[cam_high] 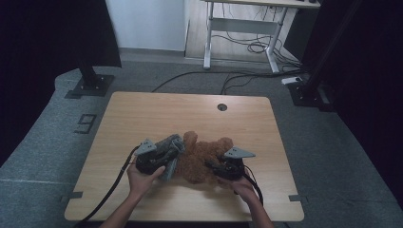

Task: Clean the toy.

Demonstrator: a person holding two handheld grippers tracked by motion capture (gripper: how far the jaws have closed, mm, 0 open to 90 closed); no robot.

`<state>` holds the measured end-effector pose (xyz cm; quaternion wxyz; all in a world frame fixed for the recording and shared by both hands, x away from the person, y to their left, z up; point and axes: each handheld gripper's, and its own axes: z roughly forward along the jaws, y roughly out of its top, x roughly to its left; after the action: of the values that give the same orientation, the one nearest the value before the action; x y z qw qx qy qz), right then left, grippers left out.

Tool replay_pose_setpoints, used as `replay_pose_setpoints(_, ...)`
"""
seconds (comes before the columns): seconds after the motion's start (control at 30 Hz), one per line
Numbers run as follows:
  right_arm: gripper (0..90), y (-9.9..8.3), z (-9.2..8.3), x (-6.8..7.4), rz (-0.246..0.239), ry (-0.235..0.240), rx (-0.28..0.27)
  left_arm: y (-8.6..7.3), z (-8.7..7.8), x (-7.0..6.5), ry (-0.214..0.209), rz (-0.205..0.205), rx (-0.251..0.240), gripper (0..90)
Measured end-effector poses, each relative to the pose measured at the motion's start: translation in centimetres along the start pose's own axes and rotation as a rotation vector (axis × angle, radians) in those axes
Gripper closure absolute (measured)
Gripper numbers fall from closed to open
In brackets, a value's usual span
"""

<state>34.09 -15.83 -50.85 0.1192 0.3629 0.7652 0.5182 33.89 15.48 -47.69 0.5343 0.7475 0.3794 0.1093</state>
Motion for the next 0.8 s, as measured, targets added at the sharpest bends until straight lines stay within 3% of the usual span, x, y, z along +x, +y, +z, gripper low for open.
replay_pose_setpoints(0.17,62.4,-0.5,-0.1,0.2,-0.027,-0.031,-0.029,3.0,0.9,-1.6,-0.019,0.047,0.010,75.5)
replay_pose_setpoints(0.27,63.4,-0.5,-0.2,0.4,-0.035,-0.032,-0.027,5.1,2.7,-3.4,-0.044,0.089,0.013,75.5)
replay_pose_setpoints(0.37,63.4,-0.6,-0.2,0.6,-0.048,-0.044,-0.036,6.6,4.8,-5.6,-0.095,0.114,0.025,75.0)
replay_pose_setpoints(0.4,63.5,-0.7,-0.2,0.7,-0.057,-0.048,-0.037,6.9,5.5,-6.3,-0.100,0.131,0.034,75.0)
replay_pose_setpoints(0.47,63.8,-0.8,-0.3,1.1,-0.103,-0.059,-0.038,7.0,7.0,-7.2,-0.072,0.165,0.073,74.8)
replay_pose_setpoints(0.6,64.6,-1.0,-0.5,1.9,-0.158,-0.090,-0.042,5.7,9.5,-6.3,-0.043,0.137,0.193,75.1)
replay_pose_setpoints(0.67,65.5,-1.2,-0.4,1.8,-0.163,-0.092,-0.030,5.0,9.5,-5.8,-0.052,0.117,0.181,75.1)
replay_pose_setpoints(0.8,65.5,-1.2,-0.4,1.6,-0.153,-0.082,-0.029,4.5,8.5,-5.1,-0.027,0.123,0.172,75.3)
